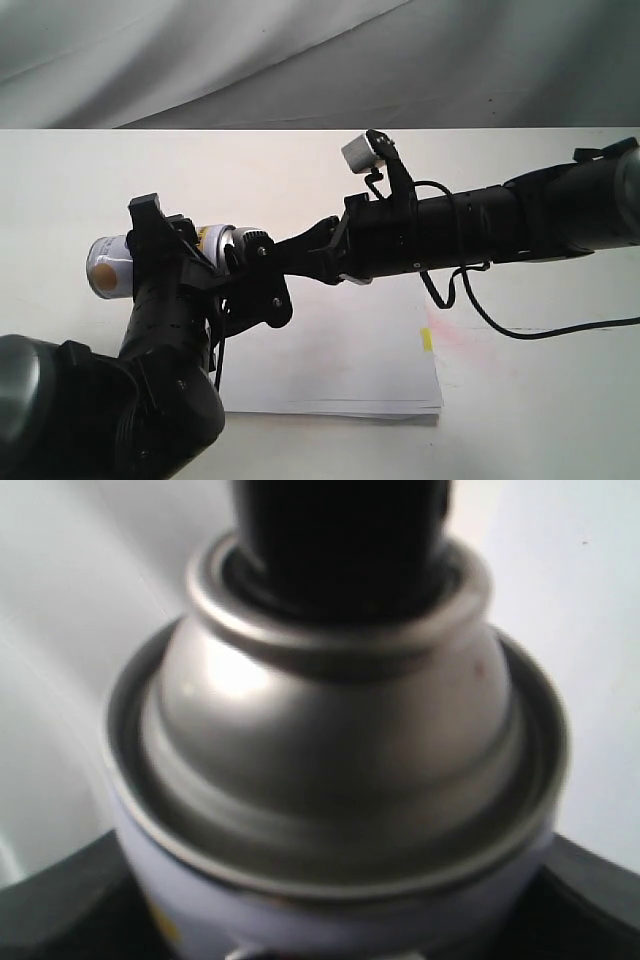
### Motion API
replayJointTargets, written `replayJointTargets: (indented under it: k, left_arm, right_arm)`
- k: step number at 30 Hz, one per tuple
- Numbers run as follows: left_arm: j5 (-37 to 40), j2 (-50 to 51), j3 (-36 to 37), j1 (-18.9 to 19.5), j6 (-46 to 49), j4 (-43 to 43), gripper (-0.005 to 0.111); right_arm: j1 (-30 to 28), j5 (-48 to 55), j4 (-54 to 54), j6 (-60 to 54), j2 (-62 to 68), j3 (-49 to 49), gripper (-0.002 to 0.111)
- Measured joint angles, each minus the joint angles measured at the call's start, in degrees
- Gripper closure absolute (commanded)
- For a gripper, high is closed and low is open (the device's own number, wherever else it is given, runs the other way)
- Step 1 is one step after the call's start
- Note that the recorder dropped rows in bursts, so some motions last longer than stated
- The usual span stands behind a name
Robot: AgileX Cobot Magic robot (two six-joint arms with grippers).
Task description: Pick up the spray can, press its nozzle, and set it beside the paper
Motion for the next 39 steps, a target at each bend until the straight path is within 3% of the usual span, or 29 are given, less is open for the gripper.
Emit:
replayJointTargets:
  k: [6,16,29,34,39]
  left_arm:
    - [-0.2,0.0,0.0,0.0,0.0,0.4,0.107]
    - [-1.3,0.0,0.0,-0.4,0.0,3.4,0.107]
    - [-1.1,-0.3,0.0,-0.4,-1.8,3.4,0.107]
    - [-2.0,-5.4,-2.5,0.1,-5.0,-5.4,0.107]
    - [-7.9,-15.3,-6.4,5.0,-8.9,-10.9,0.107]
  right_arm:
    - [-0.7,0.3,-1.7,1.0,0.0,0.0,0.108]
    - [-8.6,0.3,-5.9,1.3,-7.0,8.7,0.108]
    - [-8.9,0.4,-4.8,0.4,-8.5,9.9,0.108]
    - [-8.9,1.7,-4.7,0.4,-8.5,9.9,0.108]
    - [-8.9,4.9,-4.6,1.7,-8.5,9.9,0.108]
